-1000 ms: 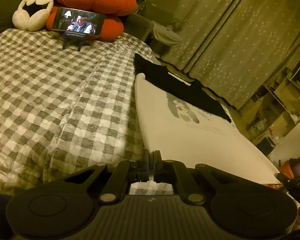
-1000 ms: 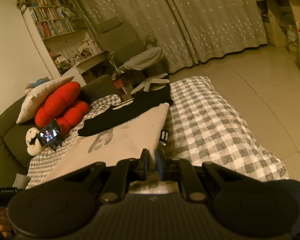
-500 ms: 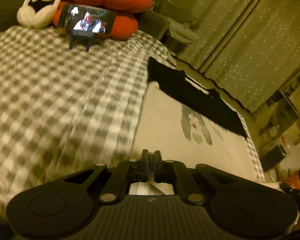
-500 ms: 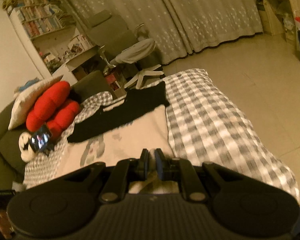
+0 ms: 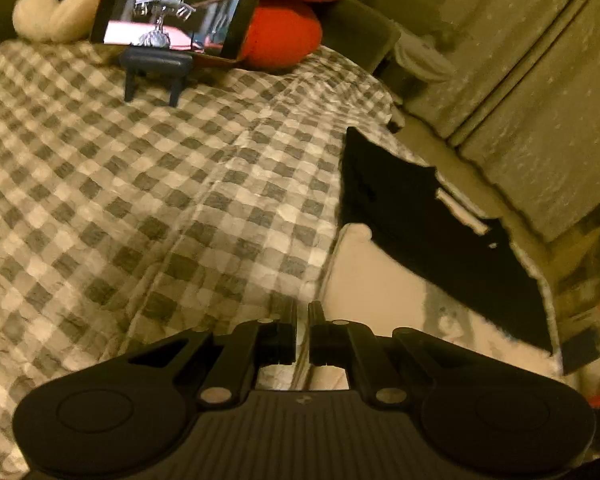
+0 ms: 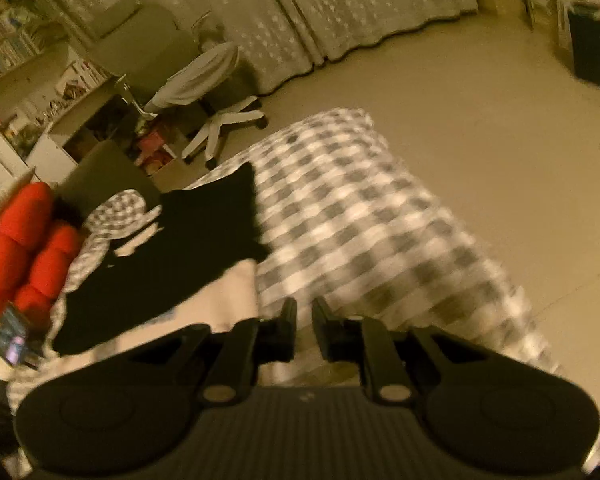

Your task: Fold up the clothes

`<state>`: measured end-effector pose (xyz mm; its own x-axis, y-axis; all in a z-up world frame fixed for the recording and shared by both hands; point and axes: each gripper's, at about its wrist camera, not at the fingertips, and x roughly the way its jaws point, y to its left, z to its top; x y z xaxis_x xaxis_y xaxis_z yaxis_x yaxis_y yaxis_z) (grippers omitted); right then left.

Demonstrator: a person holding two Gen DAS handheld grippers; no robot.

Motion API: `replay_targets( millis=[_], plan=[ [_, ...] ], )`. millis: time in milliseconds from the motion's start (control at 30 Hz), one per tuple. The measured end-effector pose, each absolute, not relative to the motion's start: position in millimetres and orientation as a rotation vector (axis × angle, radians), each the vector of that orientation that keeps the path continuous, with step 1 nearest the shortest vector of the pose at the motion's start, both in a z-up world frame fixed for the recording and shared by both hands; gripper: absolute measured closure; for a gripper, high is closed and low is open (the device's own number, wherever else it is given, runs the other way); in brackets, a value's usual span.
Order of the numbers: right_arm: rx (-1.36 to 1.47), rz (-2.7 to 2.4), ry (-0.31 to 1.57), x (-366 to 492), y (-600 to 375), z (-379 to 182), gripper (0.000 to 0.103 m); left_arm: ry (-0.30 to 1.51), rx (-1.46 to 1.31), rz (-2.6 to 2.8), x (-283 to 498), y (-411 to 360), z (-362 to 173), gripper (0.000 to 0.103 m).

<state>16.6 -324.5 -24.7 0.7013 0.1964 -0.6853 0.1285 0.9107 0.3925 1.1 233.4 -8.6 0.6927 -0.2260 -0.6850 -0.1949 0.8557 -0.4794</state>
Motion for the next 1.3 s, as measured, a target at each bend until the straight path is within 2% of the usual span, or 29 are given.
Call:
replay_targets(
  millis=[33,100,233,300,500,567,600,667,700,767,800,833,867,900,1300],
  plan=[
    [0.388,0.066,0.787,15,-322,-24,0.076,0.819,-0.564,-0.016,8,235,-10,0.095],
    [0.293,0.119,0.76,11,-316,-21,0.062,0.819,-0.562,-0.012,17,237,-12,0.085],
    [0.077,0.23,0.725,4,-292,-17,0.061,0.785,-0.478,-0.069,5,231,-5,0.079],
    [-0.02,0.299,0.706,-2,-280,-16,0.061,0.764,-0.421,-0.104,-2,225,-2,0.067],
    [-0.282,0.437,0.673,-8,-241,-14,0.061,0.765,-0.281,-0.176,-7,208,-1,0.065],
    [-0.337,0.447,0.692,-3,-233,-20,0.062,0.765,-0.248,-0.208,-8,203,-2,0.061],
    [-0.354,0.446,0.706,1,-230,-23,0.065,0.772,-0.232,-0.217,-7,200,-3,0.058],
    [-0.376,0.432,0.726,7,-227,-29,0.077,0.786,-0.202,-0.233,-7,196,-7,0.057],
    [-0.375,0.422,0.734,9,-227,-30,0.088,0.795,-0.188,-0.237,-6,193,-9,0.057],
    [-0.35,0.413,0.722,10,-229,-29,0.092,0.807,-0.146,-0.247,-5,187,-13,0.058],
    [-0.344,0.41,0.707,8,-230,-27,0.093,0.806,-0.118,-0.249,-5,183,-13,0.062],
    [-0.334,0.406,0.692,7,-231,-25,0.093,0.804,-0.091,-0.248,-6,180,-14,0.069],
    [-0.312,0.397,0.679,7,-234,-22,0.093,0.801,-0.067,-0.242,-6,177,-15,0.089],
    [-0.28,0.386,0.67,7,-239,-19,0.094,0.798,-0.054,-0.236,-6,176,-15,0.096],
    [-0.075,0.274,0.663,12,-272,-13,0.094,0.74,-0.145,-0.206,-7,194,-7,0.098]
  ],
)
